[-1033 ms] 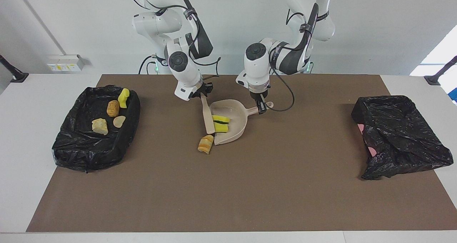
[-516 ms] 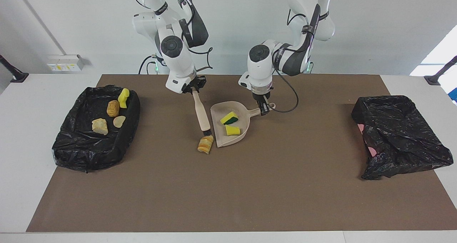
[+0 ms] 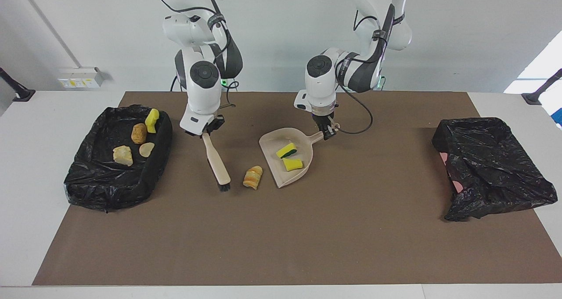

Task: Sweep and dump trash in bin
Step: 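Sweep the sponge and bread into the dustpan with the right gripper's brush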

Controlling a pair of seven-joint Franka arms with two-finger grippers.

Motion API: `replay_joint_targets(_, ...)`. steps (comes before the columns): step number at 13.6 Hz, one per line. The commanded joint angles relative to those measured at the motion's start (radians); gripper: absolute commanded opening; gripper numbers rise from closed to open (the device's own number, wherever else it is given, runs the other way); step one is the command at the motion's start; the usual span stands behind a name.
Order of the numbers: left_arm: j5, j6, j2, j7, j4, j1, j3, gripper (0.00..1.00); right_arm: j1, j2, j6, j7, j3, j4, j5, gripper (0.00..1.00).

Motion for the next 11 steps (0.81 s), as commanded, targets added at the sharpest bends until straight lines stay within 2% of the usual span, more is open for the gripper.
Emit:
replay_joint_targets(1, 0.018, -0.024, -0.023, -0.037, -0.011, -0.004, 0.003, 0.0, 0.012, 0.056, 0.021, -0.021, 0.017, -0.006, -0.015, 0.0)
replay_joint_targets(2, 0.018, -0.024, -0.023, -0.037, -0.011, -0.004, 0.003, 0.0, 0.029, 0.053, 0.004, -0.024, 0.023, -0.01, 0.01, 0.0)
replay_joint_targets(5, 0.018, -0.015, -0.025, -0.03, -0.022, -0.001, 0.003, 0.0, 0.066, 0.037, -0.025, -0.097, 0.025, -0.047, 0.273, 0.0)
replay_joint_targets(7, 0.016, -0.003, -0.025, -0.023, -0.025, 0.006, 0.003, 0.0, 0.083, 0.022, -0.099, -0.148, 0.025, -0.046, 0.417, 0.0)
replay_joint_targets(9, 0.015, 0.026, -0.023, -0.005, -0.031, 0.008, 0.003, 0.0, 0.088, -0.007, -0.108, -0.15, 0.025, -0.059, 0.559, 0.0)
replay_joint_targets(11, 0.012, 0.058, -0.025, 0.0, -0.044, 0.009, 0.003, 0.0, 0.1, -0.023, -0.108, -0.069, 0.023, -0.064, 0.605, 0.0)
